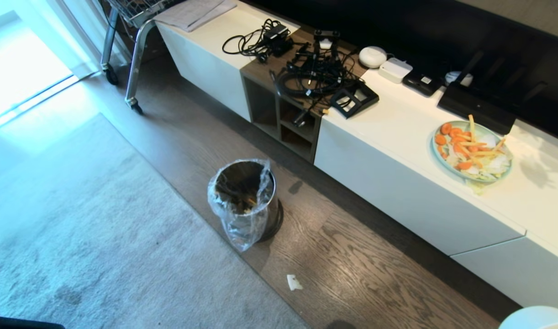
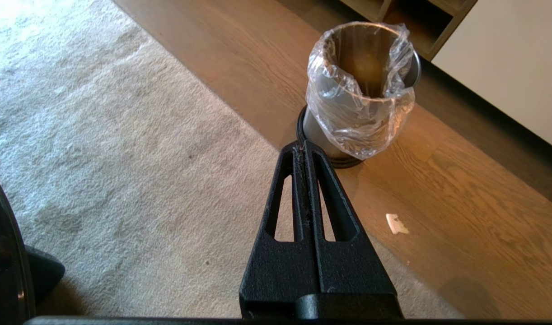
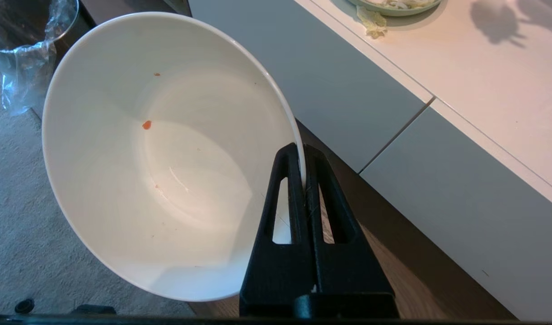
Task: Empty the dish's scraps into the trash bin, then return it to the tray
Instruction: Put the bowl back to the table
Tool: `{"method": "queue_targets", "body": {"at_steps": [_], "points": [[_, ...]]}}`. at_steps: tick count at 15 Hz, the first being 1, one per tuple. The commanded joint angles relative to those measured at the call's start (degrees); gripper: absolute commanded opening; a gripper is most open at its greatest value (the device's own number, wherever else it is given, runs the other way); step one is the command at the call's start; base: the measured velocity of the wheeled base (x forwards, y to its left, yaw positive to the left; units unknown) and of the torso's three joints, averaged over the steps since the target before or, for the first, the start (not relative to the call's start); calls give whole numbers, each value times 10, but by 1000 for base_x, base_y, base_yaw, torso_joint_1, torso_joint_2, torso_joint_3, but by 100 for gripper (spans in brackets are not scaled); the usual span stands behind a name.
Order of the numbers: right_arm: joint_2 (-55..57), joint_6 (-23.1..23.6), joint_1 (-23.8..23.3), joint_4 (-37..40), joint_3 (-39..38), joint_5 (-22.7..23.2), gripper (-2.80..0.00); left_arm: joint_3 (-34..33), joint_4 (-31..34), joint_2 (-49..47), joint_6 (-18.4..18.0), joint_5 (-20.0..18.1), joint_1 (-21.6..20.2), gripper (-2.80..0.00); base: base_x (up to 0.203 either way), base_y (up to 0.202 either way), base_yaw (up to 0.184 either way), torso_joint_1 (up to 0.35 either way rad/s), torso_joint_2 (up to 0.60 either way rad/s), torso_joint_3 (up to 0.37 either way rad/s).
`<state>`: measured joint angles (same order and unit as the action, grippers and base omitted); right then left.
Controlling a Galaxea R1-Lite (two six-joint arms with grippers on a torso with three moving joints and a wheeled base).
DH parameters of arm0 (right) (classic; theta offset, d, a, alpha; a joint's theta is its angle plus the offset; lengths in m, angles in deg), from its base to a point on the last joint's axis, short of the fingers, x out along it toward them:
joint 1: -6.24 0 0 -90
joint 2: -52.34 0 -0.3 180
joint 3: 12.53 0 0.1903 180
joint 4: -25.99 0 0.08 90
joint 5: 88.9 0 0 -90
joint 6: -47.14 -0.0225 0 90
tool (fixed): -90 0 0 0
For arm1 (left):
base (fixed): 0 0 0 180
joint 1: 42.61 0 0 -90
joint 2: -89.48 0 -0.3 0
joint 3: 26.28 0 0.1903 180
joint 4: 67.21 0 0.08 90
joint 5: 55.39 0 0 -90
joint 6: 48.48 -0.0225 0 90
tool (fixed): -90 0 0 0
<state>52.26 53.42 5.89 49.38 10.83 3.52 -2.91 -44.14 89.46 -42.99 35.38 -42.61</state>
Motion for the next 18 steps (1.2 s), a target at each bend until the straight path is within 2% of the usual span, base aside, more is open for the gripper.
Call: {"method": "queue_targets", "body": {"at_steps": [1, 18], "points": [[1, 0, 0, 0, 0, 0, -280, 0, 0, 0, 1, 0, 0, -280, 0, 0, 0, 0, 2, 203], [1, 0, 0, 0, 0, 0, -280, 0, 0, 0, 1, 0, 0, -280, 0, 0, 0, 2, 2, 201]]}}
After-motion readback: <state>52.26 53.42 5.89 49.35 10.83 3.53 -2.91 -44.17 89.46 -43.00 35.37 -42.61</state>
